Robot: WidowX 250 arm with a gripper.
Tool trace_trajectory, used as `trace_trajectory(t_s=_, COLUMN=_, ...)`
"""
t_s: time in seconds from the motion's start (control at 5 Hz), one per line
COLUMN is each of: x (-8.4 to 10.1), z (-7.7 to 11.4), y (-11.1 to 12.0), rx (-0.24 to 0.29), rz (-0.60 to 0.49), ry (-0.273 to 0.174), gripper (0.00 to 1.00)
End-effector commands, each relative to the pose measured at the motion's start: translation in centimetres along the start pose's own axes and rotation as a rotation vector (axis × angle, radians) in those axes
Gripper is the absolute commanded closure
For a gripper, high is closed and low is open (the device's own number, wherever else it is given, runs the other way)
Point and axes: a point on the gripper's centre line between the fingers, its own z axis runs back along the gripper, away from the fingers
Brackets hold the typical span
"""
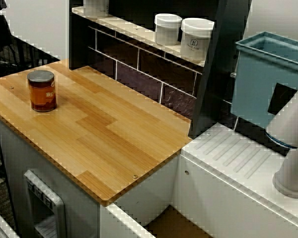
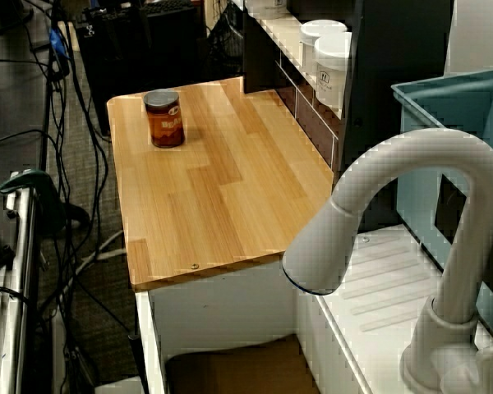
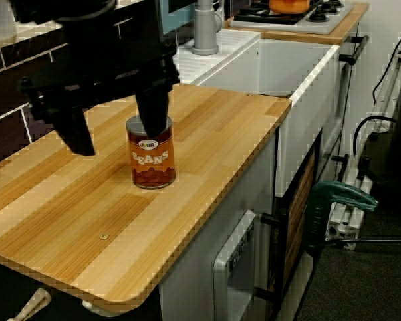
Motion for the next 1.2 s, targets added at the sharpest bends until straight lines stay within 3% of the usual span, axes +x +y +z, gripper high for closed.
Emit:
trace_trajectory(t_s=0.0, x=0.5, z=1.6, y=-0.5, rx=0.126, rz=0.294, ry=0.062, gripper=0.0)
trace_trajectory(t_s=0.4, x=-0.6, z=1.8, y=1.1, rx=0.12, rz=0.488, ry=0.037, gripper=0.0)
trace_trajectory(t_s=0.6, x=-0.5, z=1.4, y=1.7, rx=0.169, rz=0.532, ry=0.024, gripper=0.0)
trace_trajectory(t_s=1.0, x=-0.5, z=-1.1, y=1.7, rx=0.244, rz=0.589, ry=0.024, gripper=0.0)
